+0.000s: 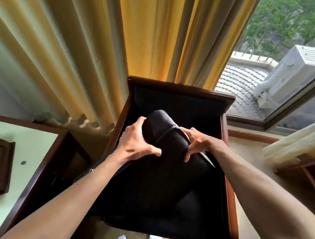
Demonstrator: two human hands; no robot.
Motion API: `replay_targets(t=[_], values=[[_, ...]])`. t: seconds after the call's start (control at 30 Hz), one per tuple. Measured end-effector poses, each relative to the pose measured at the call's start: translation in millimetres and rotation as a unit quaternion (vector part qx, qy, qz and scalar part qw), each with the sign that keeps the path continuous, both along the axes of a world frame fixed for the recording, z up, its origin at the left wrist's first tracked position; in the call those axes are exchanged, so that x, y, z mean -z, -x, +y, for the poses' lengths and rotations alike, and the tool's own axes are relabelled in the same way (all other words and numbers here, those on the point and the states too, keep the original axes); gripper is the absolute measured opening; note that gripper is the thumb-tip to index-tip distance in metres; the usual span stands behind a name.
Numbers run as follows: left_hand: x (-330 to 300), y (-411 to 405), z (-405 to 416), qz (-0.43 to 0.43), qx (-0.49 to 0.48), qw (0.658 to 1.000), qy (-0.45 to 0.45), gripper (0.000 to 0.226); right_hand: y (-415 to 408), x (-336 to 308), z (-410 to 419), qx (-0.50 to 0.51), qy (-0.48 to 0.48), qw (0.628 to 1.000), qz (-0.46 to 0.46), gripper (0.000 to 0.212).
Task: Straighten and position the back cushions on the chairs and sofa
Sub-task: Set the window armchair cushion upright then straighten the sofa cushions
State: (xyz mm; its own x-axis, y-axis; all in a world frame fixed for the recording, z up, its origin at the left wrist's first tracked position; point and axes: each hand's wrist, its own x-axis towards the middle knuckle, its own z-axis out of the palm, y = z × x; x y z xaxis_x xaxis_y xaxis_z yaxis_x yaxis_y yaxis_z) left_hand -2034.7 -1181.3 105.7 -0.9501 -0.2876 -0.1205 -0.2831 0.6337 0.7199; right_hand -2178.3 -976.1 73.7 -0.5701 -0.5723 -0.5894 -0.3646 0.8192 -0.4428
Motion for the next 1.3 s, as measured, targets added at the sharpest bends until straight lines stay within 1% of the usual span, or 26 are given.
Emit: replay_targets(t=[0.03,0.1,0.2,0.33,0.43,0.53,0.6,0.67,0.73,0.8,0.9,0.97,1.0,1.07,1.13,1.17,1.23,1.3], values=[[-1.9,-2.3,0.1,0.011,0.003,1.0,-0.006,0.094,-3.4,-0.1,3.8,0.006,0.033,0.999,0.003,0.089],[-11.4,-4.2,-1.1,0.032,0.011,0.999,-0.026,0.084,-5.9,-10.2,10.0,0.005,0.068,0.998,0.005,0.075],[-26.9,-4.7,-6.8,0.058,0.022,0.996,-0.066,0.077,-4.6,-38.4,10.8,-0.009,0.059,0.998,0.015,0.062],[-30.1,-9.7,-20.1,0.073,0.04,0.992,-0.092,0.081,-5.1,-56.9,2.1,-0.015,0.05,0.996,0.066,0.062],[-13.0,-20.7,-26.1,0.047,0.033,0.993,-0.099,0.088,-13.1,-56.6,-8.3,-0.048,0.005,0.991,0.125,0.068],[9.8,-34.1,-18.7,0.014,0.063,0.994,-0.083,0.102,-30.4,-32.3,-11.3,-0.087,-0.052,0.979,0.179,0.061],[26.1,-41.0,-14.9,0.001,0.086,0.995,-0.052,0.107,-42.7,-4.2,-10.6,-0.078,-0.033,0.978,0.192,0.058],[38.1,-45.2,-21.8,-0.009,0.087,0.996,-0.022,0.111,-48.5,16.1,-13.0,-0.068,-0.006,0.978,0.198,0.065],[46.6,-44.9,-37.9,-0.034,0.077,0.996,0.008,0.114,-47.4,25.9,-19.2,-0.088,-0.001,0.974,0.207,0.084],[51.6,-42.3,-52.2,-0.081,0.081,0.993,0.042,0.111,-47.2,34.7,-21.9,-0.096,0.0,0.976,0.194,0.1],[53.0,-40.5,-61.9,-0.148,0.108,0.978,0.103,0.115,-46.4,51.0,-20.4,-0.07,0.015,0.987,0.143,0.11],[55.4,-42.3,-62.3,-0.193,0.13,0.958,0.165,0.119,-46.1,60.7,-16.8,-0.072,-0.001,0.988,0.14,0.116],[58.2,-44.1,-60.5,-0.208,0.141,0.948,0.195,0.118,-46.7,65.4,-13.7,-0.078,-0.014,0.986,0.147,0.118],[66.1,-47.2,-49.3,-0.217,0.164,0.932,0.239,0.108,-50.6,74.9,-5.1,-0.085,-0.049,0.981,0.166,0.118],[80.1,-47.5,-32.6,-0.213,0.183,0.926,0.253,0.096,-55.0,85.2,4.4,-0.09,-0.079,0.974,0.193,0.116],[87.2,-47.2,-23.6,-0.211,0.19,0.925,0.253,0.096,-56.9,88.4,8.9,-0.093,-0.087,0.97,0.206,0.115],[100.0,-46.5,-8.2,-0.211,0.203,0.921,0.256,0.109,-59.0,90.5,17.0,-0.09,-0.098,0.966,0.219,0.114],[111.3,-48.6,5.2,-0.215,0.223,0.91,0.276,0.125,-62.9,91.7,23.5,-0.092,-0.107,0.965,0.221,0.114]])
